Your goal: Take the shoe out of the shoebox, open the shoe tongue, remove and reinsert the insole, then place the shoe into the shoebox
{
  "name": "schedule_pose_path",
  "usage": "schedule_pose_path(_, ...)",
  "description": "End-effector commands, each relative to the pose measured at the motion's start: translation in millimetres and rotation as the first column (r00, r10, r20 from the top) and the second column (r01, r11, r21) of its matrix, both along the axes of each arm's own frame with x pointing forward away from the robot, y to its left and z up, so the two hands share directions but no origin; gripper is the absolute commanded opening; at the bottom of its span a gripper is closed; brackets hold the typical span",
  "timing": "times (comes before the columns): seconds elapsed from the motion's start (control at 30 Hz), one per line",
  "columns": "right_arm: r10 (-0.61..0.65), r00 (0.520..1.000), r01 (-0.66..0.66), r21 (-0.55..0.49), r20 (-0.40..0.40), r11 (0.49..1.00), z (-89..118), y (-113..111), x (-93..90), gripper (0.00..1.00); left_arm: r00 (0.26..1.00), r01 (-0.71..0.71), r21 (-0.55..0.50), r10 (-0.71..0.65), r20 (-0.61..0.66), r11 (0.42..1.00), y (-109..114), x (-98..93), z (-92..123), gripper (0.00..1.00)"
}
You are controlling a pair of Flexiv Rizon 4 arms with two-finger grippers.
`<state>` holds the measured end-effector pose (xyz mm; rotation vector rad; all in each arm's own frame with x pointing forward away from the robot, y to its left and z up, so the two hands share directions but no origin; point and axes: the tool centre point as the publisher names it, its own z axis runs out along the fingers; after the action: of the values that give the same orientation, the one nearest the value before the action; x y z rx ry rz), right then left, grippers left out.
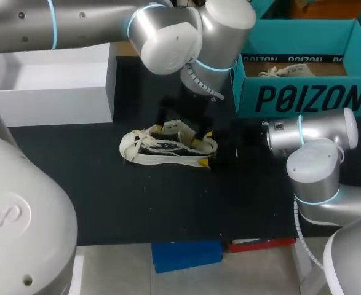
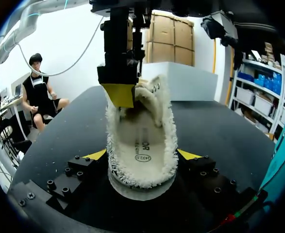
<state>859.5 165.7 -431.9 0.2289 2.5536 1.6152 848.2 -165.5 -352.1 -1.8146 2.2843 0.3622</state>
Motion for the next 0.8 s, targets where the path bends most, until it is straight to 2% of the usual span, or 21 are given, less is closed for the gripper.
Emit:
schedule_pose_path(0.03,-0.003,1.000,0.003,-0.001,0.000,1.000,-2.1,2.6,0.8,0.00,1.000,-0.003,0.139,0.005,-0.014,0.990,-7.2,6.6,-8.5,1.00)
schedule_pose_path(0.43,-0.003,1.000,0.003,-0.001,0.000,1.000,-2.1,2.6,0.8,0.00,0.998,0.049,0.233,-0.057,0.028,0.971,10.1,4.9,-10.0,1.00)
schedule_pose_path(0.8,-0.003,1.000,0.003,-0.001,0.000,1.000,-2.1,2.6,0.8,0.00,0.997,0.039,0.254,-0.053,0.050,0.966,26.4,-1.5,-10.0,0.98)
